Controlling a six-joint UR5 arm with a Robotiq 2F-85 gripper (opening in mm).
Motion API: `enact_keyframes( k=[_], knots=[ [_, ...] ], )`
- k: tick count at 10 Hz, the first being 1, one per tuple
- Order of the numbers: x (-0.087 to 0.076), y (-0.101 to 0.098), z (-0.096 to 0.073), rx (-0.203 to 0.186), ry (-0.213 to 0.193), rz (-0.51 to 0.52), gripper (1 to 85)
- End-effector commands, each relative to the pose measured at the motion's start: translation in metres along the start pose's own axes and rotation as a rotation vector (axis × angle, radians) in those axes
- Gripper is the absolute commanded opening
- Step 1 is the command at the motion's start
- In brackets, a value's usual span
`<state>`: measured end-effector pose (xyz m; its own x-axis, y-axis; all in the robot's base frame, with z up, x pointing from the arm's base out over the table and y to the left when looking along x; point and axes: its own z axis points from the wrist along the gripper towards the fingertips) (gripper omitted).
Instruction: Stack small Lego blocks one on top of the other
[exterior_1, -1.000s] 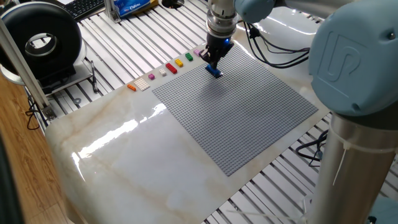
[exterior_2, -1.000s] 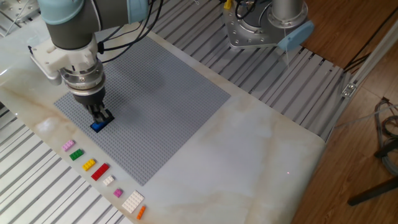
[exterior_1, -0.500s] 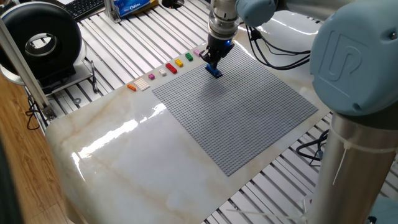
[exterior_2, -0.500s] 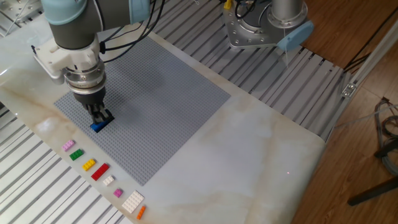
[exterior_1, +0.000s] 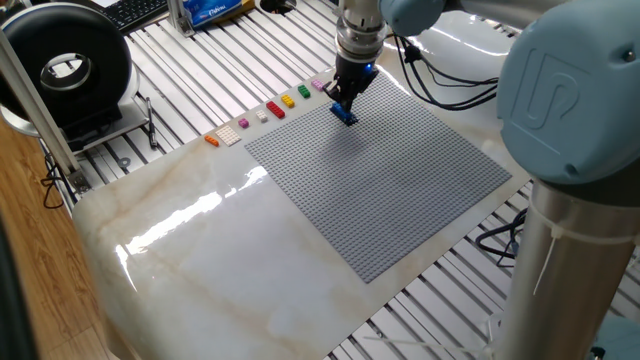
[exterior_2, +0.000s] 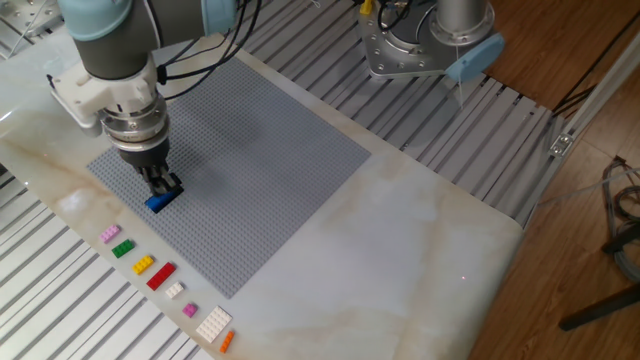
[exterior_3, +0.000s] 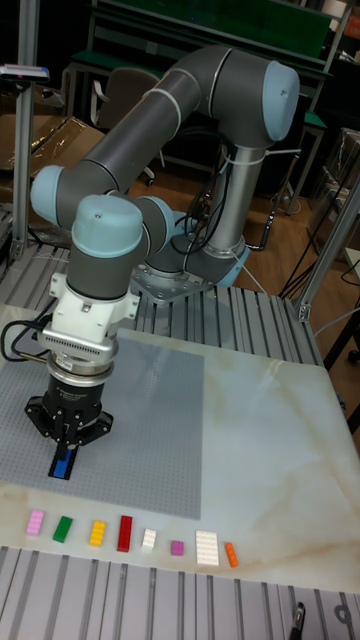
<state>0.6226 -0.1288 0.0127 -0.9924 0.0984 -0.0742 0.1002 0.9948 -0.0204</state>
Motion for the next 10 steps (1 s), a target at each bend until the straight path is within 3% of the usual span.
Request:
enact_keyframes(
  k=[1, 2, 3, 5, 10],
  knots=[
    [0.003, 0.000, -0.017, 0.011, 0.044, 0.004, 1.0],
    [0.002, 0.005, -0.026, 0.004, 0.057, 0.014, 1.0],
    [-0.002, 0.008, -0.023, -0.011, 0.047, 0.016, 1.0],
    [-0.003, 0.003, -0.017, 0.007, 0.043, 0.012, 1.0],
    [-0.008, 0.008, -0.010, -0.005, 0.024, 0.011, 1.0]
  ],
)
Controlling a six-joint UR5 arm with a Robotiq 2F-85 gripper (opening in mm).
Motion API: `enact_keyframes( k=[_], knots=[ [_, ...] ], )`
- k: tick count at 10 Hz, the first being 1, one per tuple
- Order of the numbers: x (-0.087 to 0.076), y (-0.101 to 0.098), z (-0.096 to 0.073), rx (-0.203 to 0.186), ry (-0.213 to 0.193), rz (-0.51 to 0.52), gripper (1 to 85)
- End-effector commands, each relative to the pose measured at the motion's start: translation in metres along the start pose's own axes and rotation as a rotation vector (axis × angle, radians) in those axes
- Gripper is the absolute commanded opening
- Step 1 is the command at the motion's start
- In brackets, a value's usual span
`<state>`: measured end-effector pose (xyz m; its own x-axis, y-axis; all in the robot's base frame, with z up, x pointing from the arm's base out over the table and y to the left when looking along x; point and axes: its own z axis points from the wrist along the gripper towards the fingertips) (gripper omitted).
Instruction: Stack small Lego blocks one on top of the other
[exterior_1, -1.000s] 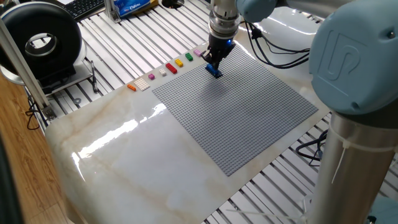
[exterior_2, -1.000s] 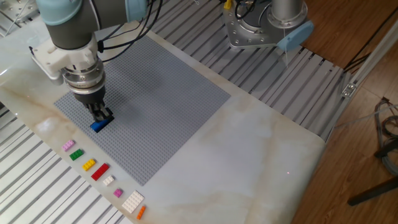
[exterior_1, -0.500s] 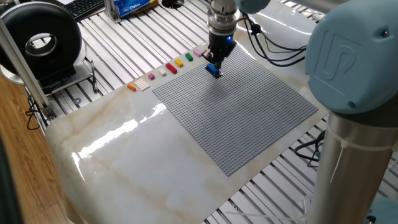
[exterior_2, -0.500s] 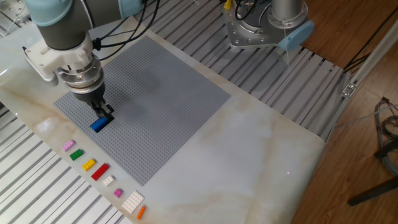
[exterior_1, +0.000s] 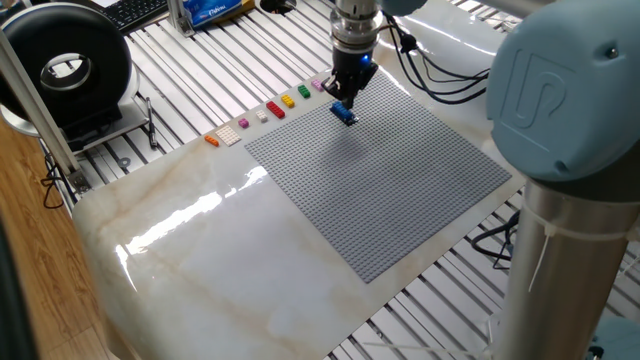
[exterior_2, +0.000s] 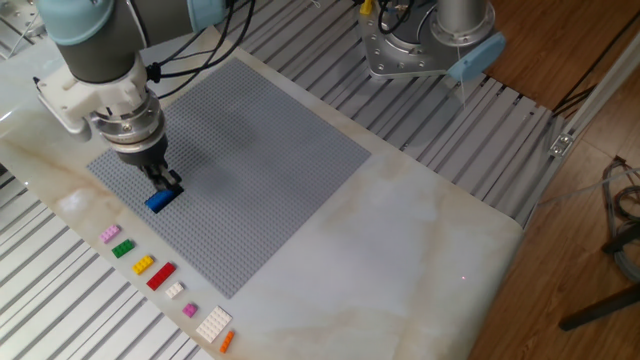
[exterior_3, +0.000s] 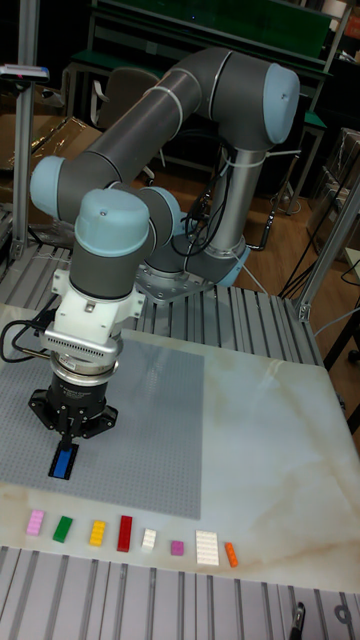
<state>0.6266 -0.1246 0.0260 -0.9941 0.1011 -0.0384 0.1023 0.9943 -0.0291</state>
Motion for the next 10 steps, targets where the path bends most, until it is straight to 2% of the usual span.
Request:
enact_keyframes(
  k=[1, 7, 8, 10],
  knots=[
    [-0.005, 0.005, 0.007, -0.014, -0.018, 0.010, 1.0],
    [-0.005, 0.005, 0.016, -0.015, -0.038, 0.006, 1.0],
    [-0.005, 0.005, 0.014, -0.015, -0.039, 0.001, 1.0],
    [0.001, -0.001, -0.009, -0.009, 0.005, -0.004, 1.0]
  ],
)
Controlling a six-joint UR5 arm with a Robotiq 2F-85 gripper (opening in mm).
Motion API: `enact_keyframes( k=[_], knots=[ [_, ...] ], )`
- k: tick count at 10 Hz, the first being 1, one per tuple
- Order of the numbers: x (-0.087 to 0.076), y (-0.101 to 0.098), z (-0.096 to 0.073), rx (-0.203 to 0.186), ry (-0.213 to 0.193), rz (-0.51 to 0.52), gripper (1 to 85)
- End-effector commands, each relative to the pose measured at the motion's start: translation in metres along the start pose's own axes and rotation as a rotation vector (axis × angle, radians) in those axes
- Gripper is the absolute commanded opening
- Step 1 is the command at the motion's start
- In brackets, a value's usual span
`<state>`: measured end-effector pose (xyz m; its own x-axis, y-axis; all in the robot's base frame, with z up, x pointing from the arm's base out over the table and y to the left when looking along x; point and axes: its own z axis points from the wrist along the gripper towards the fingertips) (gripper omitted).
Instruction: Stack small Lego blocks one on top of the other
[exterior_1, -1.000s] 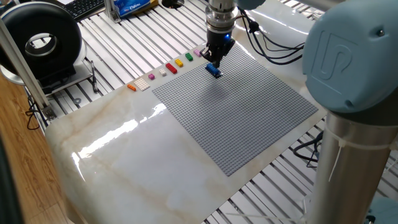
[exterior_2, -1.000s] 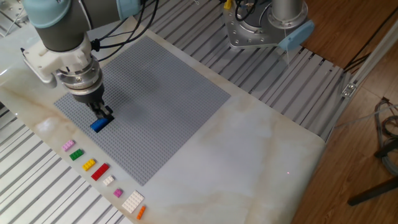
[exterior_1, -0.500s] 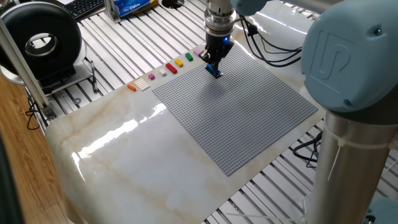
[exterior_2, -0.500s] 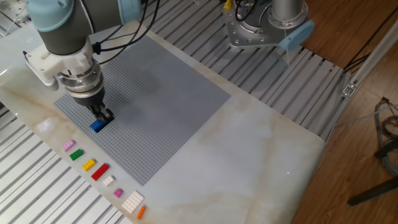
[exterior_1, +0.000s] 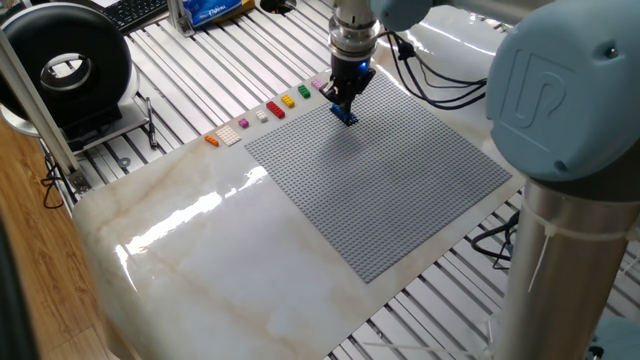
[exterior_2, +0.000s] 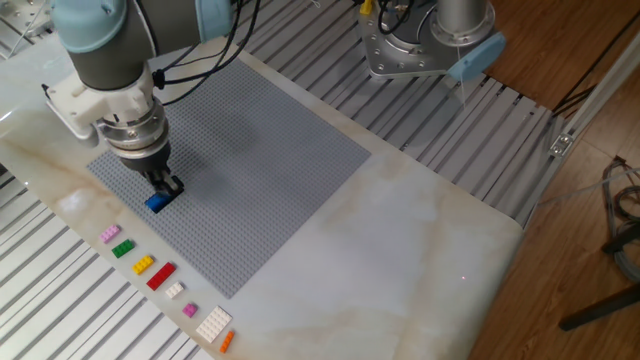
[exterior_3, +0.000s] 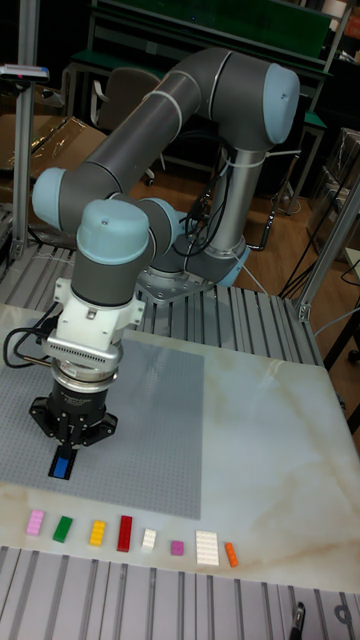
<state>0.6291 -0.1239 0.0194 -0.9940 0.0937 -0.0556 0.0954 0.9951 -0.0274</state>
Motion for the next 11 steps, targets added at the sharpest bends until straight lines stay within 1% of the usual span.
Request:
enact_keyframes(
  k=[1, 2, 3, 4, 5, 6, 7, 8, 9, 10, 11],
  knots=[
    [0.003, -0.003, -0.027, -0.009, 0.038, 0.002, 1.0],
    [-0.002, -0.007, -0.028, 0.000, 0.030, -0.006, 1.0],
    [-0.011, -0.016, -0.028, 0.027, 0.012, -0.011, 1.0],
    [-0.021, -0.018, -0.029, 0.024, -0.007, -0.011, 1.0],
    [-0.030, -0.021, -0.032, 0.020, -0.014, -0.017, 1.0],
    [-0.041, -0.028, -0.035, 0.027, -0.022, -0.011, 4.3],
    [-0.049, -0.033, -0.037, 0.037, -0.031, -0.005, 5.7],
    [-0.049, -0.030, -0.040, 0.017, -0.018, 0.000, 5.7],
    [-0.048, -0.034, -0.042, 0.019, 0.006, -0.007, 5.7],
    [-0.049, -0.038, -0.043, 0.024, 0.009, -0.029, 4.3],
    [-0.058, -0.025, -0.045, -0.028, -0.019, -0.028, 3.7]
  ],
)
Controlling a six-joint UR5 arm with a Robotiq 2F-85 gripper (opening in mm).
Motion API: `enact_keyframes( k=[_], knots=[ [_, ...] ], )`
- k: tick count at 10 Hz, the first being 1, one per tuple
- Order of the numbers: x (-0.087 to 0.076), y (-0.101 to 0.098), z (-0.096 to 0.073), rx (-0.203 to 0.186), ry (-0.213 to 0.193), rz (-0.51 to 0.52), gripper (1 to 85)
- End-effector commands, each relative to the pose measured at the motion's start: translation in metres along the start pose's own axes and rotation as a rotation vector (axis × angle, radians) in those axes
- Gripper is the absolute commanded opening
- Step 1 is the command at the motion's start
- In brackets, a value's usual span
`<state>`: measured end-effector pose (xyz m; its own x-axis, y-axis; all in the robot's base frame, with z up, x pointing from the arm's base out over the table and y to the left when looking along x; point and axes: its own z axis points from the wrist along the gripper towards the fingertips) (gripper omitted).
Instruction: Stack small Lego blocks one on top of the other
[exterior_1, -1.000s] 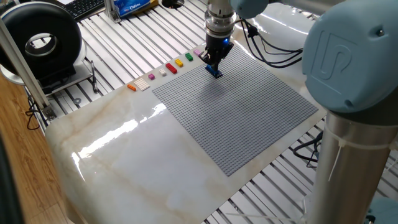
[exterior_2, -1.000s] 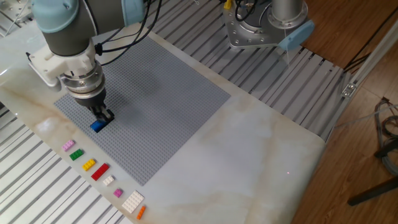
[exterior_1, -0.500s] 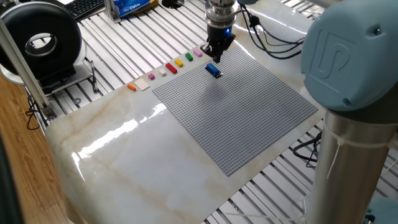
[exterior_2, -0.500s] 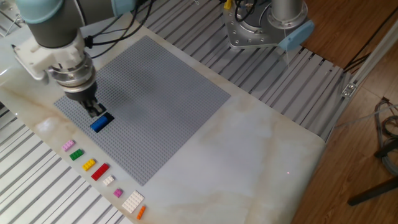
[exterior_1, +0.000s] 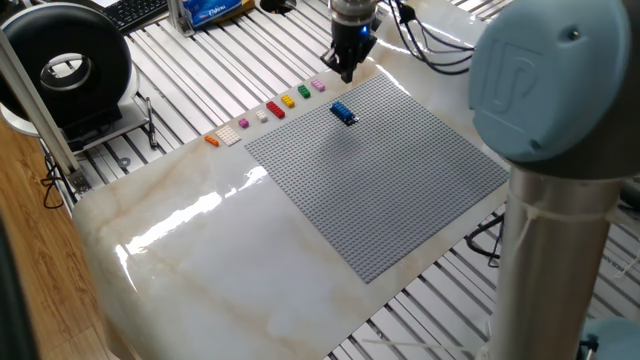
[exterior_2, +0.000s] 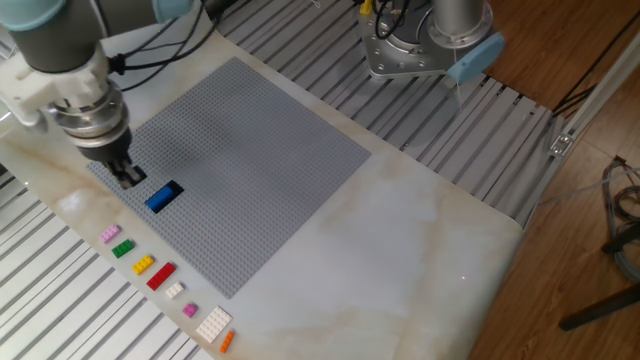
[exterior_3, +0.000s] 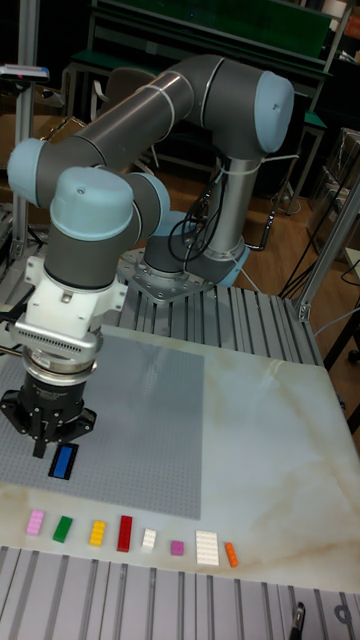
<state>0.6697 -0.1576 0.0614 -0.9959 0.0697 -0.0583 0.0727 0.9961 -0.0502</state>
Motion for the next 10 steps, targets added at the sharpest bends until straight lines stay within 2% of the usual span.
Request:
enact_keyframes(
  k=[1, 2, 3, 4, 5, 7, 8, 9, 10],
  knots=[
    [-0.024, 0.002, -0.006, -0.036, -0.049, -0.012, 3.3],
    [-0.029, 0.008, -0.008, -0.071, -0.043, 0.006, 1.7],
    [-0.026, 0.003, -0.005, -0.061, -0.007, 0.028, 1.0],
    [-0.034, 0.006, 0.002, -0.083, -0.009, 0.078, 1.0],
    [-0.052, 0.003, 0.006, -0.075, -0.038, 0.132, 1.0],
    [-0.061, -0.018, 0.006, -0.033, -0.047, 0.121, 7.0],
    [-0.069, -0.019, 0.010, -0.038, -0.073, 0.089, 12.3],
    [-0.077, -0.007, 0.009, -0.066, -0.099, 0.078, 17.7],
    [-0.074, 0.003, 0.004, -0.075, -0.095, 0.079, 18.7]
  ],
)
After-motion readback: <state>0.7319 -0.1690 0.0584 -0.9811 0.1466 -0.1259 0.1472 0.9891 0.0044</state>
